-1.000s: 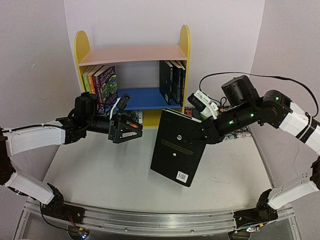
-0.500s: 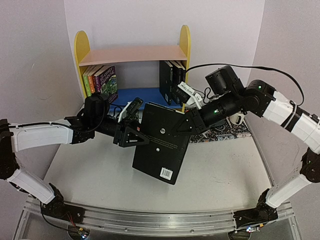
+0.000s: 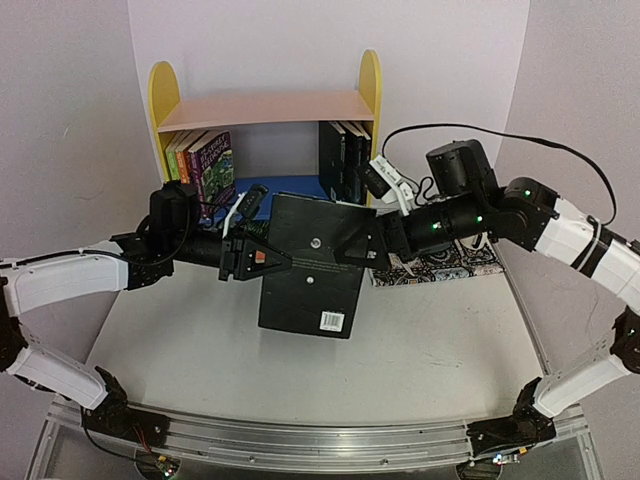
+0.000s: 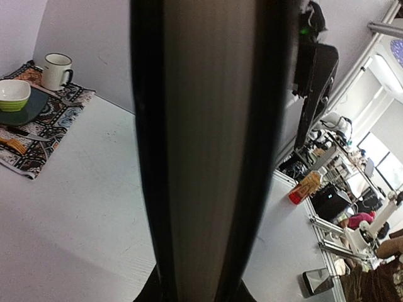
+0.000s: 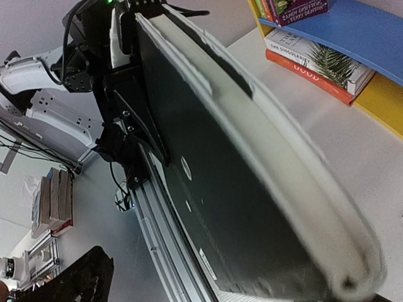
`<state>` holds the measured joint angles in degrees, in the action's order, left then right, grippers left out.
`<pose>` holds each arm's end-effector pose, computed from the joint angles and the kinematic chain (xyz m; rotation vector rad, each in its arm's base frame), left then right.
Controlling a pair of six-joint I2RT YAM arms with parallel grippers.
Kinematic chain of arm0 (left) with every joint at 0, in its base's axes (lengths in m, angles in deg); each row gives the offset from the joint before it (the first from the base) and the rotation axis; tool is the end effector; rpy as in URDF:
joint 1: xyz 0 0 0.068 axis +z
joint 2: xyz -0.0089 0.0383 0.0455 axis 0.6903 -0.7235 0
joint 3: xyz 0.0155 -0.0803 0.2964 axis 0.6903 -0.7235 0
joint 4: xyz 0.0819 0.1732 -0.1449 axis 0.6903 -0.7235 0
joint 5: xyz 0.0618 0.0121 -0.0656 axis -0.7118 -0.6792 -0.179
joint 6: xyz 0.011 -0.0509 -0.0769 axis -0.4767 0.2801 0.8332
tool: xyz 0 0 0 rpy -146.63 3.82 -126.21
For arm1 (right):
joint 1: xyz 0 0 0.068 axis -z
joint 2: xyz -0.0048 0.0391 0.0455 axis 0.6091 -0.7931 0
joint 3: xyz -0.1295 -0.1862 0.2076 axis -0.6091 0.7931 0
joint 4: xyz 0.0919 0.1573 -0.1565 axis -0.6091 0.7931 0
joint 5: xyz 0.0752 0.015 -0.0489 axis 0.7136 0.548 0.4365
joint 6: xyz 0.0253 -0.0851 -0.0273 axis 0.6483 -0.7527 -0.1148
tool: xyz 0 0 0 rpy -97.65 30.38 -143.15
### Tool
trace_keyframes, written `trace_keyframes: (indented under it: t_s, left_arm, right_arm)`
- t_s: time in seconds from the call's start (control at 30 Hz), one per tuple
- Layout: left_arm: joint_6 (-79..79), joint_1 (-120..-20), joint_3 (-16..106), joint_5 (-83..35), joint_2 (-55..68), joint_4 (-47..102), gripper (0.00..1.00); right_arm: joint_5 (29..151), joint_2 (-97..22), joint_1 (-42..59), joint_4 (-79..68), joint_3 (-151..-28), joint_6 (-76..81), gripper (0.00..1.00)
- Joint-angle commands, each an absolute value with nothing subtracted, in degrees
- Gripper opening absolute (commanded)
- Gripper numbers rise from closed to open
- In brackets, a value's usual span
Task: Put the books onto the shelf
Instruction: Pass from the right arm to the left
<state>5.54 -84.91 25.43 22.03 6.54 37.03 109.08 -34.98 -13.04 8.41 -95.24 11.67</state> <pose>0.1745 -0.2433 0.3518 1.1161 1.6036 -1.5328 0.1790 0.2762 0.4447 -0.9077 1.7153 1.2193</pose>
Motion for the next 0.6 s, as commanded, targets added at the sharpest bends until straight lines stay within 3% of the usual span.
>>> trace_keyframes:
  t_s: [0.0,0.07,0.33,0.57]
  left_arm:
    - [11.0,-83.0,24.2,18.0,13.5,46.8,0.0]
    - [13.4,-82.5,23.3,17.4,15.0,48.8,0.0]
    - [20.2,-82.3,25.0,17.8,16.4,53.5,0.0]
    - [24.5,-82.1,26.4,18.3,16.5,56.5,0.0]
  right_arm:
    - [104.5,-29.5,-13.4,-4.2,-88.5,12.8,0.98]
    - [105.5,-29.2,-13.3,-9.5,-86.0,13.8,0.96]
    - [114.1,-33.4,-13.4,-20.7,-85.7,18.7,0.7]
    - [115.0,-34.0,-13.4,-26.4,-85.4,21.0,0.3]
